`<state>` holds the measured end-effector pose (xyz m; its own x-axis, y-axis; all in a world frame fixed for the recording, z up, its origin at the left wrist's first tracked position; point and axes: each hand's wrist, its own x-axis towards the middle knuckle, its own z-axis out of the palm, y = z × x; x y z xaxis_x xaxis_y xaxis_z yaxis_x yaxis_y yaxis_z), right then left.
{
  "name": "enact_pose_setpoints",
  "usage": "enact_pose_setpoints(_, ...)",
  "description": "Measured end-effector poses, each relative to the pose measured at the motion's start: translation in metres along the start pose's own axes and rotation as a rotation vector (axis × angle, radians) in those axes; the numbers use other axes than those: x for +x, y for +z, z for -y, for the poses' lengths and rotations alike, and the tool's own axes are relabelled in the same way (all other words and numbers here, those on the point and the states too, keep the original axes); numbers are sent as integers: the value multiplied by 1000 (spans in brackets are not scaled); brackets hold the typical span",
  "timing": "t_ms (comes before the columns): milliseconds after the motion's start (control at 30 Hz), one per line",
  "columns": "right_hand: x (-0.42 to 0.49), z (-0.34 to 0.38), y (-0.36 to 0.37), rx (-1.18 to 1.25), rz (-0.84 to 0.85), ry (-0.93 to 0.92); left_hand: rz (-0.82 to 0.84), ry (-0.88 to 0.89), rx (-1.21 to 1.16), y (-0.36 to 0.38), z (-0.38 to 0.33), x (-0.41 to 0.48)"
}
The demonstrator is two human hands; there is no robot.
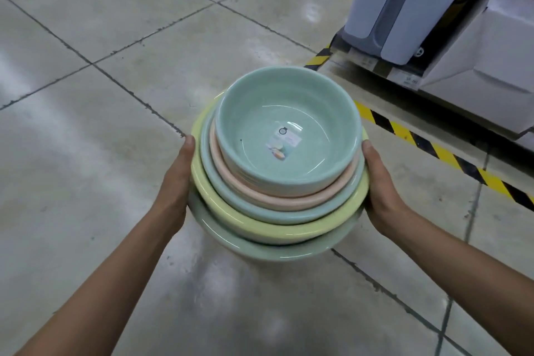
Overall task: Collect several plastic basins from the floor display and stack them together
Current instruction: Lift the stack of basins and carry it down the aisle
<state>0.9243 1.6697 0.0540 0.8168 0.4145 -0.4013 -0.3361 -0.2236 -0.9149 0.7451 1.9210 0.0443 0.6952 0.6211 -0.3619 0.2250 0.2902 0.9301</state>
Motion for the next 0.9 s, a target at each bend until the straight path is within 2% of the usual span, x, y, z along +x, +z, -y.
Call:
enact_pose_setpoints(100,13,8,0,-43,28,-3,-35,-12,-12,4,3,3)
enact_pose_setpoints(267,23,16,5,-48,-18,32,-129,-76,-53,2,-6,3)
enact_pose_setpoints(433,4,71,14,-91,-49,101,-161,-140,-19,-6,-58,-25)
enact_pose_setpoints(600,-60,187,16,-133,-21,113,-293,-204,-99,-5,-171,-100)
enact_pose_setpoints(900,-219,463,33,-286,268,4,-562,-158,-226,-15,-427,-311)
